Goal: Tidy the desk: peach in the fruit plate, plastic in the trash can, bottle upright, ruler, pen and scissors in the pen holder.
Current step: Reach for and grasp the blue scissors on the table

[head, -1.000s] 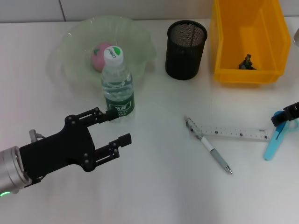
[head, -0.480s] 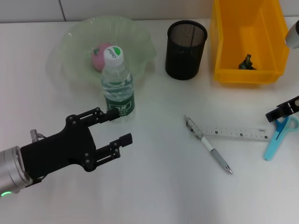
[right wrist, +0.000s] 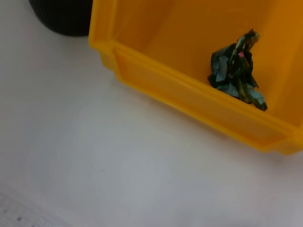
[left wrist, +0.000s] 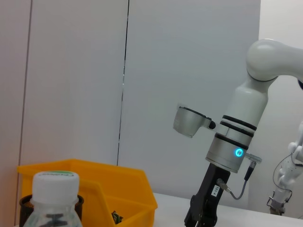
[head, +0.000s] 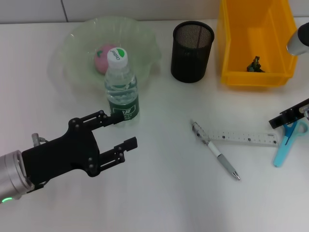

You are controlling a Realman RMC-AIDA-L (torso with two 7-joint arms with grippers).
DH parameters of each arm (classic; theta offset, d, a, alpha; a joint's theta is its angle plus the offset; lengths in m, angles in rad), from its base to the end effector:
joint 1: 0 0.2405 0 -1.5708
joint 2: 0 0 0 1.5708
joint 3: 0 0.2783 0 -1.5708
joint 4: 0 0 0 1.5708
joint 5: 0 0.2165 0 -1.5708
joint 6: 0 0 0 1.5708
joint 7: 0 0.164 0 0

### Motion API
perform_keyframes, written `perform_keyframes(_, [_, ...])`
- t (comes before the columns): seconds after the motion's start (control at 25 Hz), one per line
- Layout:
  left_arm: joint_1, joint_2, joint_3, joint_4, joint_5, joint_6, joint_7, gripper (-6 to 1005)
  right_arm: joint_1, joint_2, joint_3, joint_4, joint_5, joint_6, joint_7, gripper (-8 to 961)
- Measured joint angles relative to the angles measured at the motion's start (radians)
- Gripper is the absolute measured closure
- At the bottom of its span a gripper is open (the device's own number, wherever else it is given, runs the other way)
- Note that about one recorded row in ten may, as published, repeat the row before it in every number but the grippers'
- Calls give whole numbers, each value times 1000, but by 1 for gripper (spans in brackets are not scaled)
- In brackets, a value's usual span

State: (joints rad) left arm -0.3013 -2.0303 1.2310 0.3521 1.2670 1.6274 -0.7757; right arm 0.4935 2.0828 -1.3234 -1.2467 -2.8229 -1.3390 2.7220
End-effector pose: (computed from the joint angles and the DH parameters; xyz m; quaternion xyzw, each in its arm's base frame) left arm -0.2961 0.2625 -0.0586 -0.9042 -0.1062 -0.3764 0.1713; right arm 0.2913 0.3827 -0.0070 -0.8199 0.4442 -0.1979 0.3021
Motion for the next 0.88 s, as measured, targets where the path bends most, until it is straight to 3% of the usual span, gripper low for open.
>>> perform_keyframes(0.12, [-1,-1,1,1,0,0,-1,365,-2,-1,0,0,0,0,-2,220])
perform_keyframes(0.32, [-1,-1,0,2,0,0,-2,364,-5,-1,0,-2,-3,0,-9,346])
perform_keyframes(0.56, [-1,-1,-1,2,0,0,-2,364,-6,-1,0,-4,-4,-1,-13,358])
perform_keyframes(0.8, [-1,-2,-2,3,0,0,-1,364,-10,-1,0,-8,-5,-2,-15,516])
perform_keyframes(0.88, [-1,-2,-2,2,0,0,-1,364,-14,-1,0,-12,-5,-2,-16,516])
